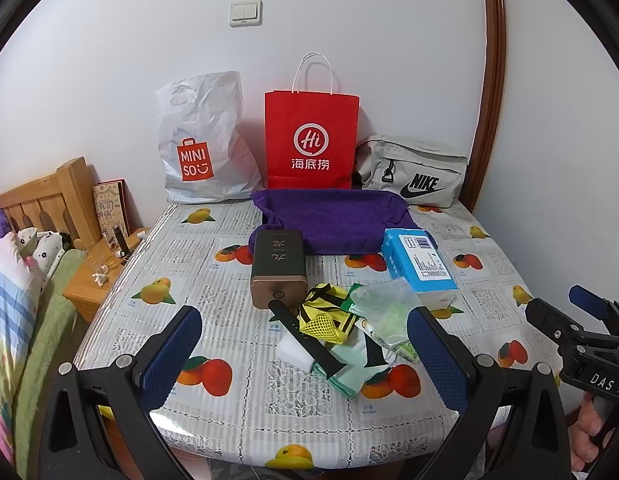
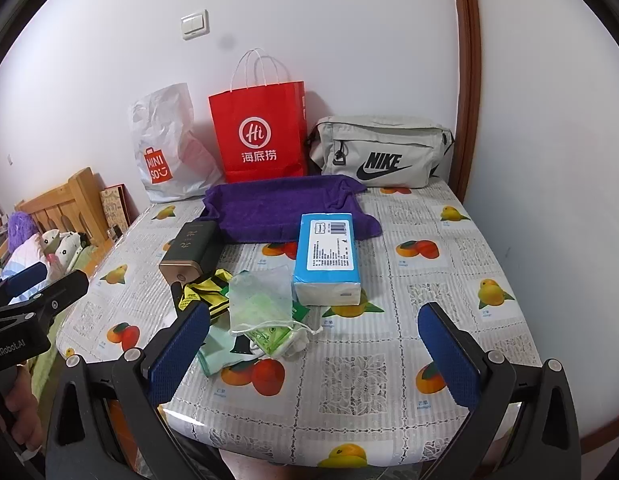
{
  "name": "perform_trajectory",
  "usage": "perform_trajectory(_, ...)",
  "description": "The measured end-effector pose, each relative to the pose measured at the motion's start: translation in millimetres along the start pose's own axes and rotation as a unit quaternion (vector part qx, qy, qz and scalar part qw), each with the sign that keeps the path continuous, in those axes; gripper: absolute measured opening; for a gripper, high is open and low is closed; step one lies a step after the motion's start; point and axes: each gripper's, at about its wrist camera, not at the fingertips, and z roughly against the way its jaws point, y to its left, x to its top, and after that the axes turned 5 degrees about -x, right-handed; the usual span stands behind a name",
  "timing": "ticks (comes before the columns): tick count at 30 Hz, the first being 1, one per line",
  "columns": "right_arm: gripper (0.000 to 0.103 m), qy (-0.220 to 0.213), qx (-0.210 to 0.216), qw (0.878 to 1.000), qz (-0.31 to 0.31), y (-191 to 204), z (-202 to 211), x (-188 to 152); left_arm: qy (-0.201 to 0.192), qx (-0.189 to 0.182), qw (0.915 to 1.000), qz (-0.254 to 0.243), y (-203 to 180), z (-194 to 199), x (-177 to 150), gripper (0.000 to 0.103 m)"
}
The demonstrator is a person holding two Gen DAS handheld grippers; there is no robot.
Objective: Organize soft objects
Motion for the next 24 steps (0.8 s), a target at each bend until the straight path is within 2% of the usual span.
perform_trajectory(24,0.102,-0.006,0.002,1.0,0.003,2.3,2.3,-2.4,-0.004,0.001,1.0,-0.003,-0.8,2.5,-0.8,0.103)
